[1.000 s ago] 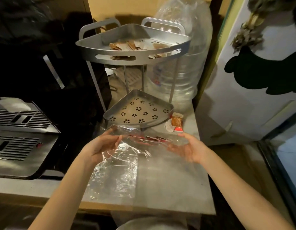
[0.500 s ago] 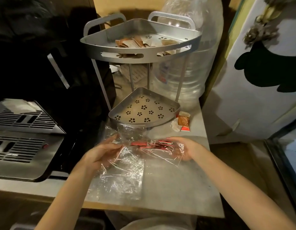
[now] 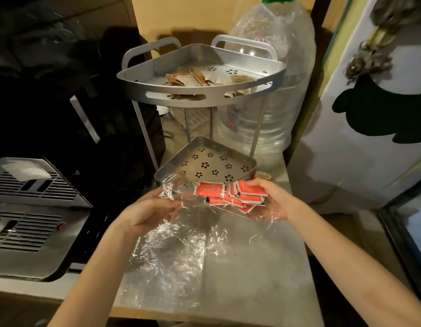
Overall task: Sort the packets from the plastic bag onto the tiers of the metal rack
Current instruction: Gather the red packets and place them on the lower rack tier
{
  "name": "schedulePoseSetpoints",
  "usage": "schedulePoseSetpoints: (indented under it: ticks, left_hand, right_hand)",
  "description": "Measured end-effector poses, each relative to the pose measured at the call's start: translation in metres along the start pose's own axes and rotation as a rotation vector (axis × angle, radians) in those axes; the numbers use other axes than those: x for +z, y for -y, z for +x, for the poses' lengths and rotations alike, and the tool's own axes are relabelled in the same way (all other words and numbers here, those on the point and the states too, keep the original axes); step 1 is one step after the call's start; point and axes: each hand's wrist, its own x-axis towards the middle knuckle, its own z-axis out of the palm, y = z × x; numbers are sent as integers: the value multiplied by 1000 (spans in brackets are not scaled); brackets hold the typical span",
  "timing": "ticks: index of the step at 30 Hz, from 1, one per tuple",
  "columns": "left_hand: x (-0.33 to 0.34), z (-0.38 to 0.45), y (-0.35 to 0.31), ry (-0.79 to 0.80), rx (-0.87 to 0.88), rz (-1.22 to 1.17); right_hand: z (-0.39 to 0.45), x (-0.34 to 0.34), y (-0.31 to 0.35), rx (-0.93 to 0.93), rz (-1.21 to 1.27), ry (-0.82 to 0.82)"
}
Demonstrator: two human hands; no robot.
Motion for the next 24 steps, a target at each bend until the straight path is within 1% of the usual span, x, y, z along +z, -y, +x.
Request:
schedulePoseSetpoints:
  ticks: [2, 6, 9, 15, 18, 20, 22, 24]
  left_hand:
    - [5, 3, -9, 35, 0, 36]
    - [14, 6, -20, 71, 24, 112]
    - [14, 7, -25, 97, 43, 149]
    - [26, 7, -43, 68, 94, 163]
    - [33, 6, -52, 9, 149, 201]
    - [39, 6, -57, -96, 222, 335]
    - [48, 6, -63, -219, 291, 473]
    - [57, 6, -69, -255, 364, 553]
  right_hand:
    - [-2, 2, 6, -29, -11, 17]
    - [0, 2, 7, -63, 74, 50]
    - [-3, 2, 10, -79, 38, 70]
    - [-20, 7, 30, -116, 33, 162]
    - [-29, 20, 44, -174, -5, 169]
    - [-35, 27, 54, -241, -73, 129]
    - [-41, 34, 64, -346, -136, 86]
    - [-48, 40, 75, -459, -168, 85]
